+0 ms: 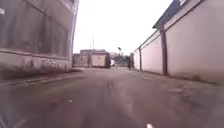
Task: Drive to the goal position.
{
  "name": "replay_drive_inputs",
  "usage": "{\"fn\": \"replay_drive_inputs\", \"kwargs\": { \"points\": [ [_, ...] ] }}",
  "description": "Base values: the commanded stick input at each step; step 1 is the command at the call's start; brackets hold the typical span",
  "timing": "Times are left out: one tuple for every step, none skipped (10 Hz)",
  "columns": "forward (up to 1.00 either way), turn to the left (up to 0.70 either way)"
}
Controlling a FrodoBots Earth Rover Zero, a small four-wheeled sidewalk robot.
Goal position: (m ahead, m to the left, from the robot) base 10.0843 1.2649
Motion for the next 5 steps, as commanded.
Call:
{"fn": "replay_drive_inputs", "kwargs": {
  "points": [
    [0.7,0.0],
    [0.7,0.0],
    [0.7,0.0],
    [0.7,0.0],
    [0.7,0.0]
  ]
}}
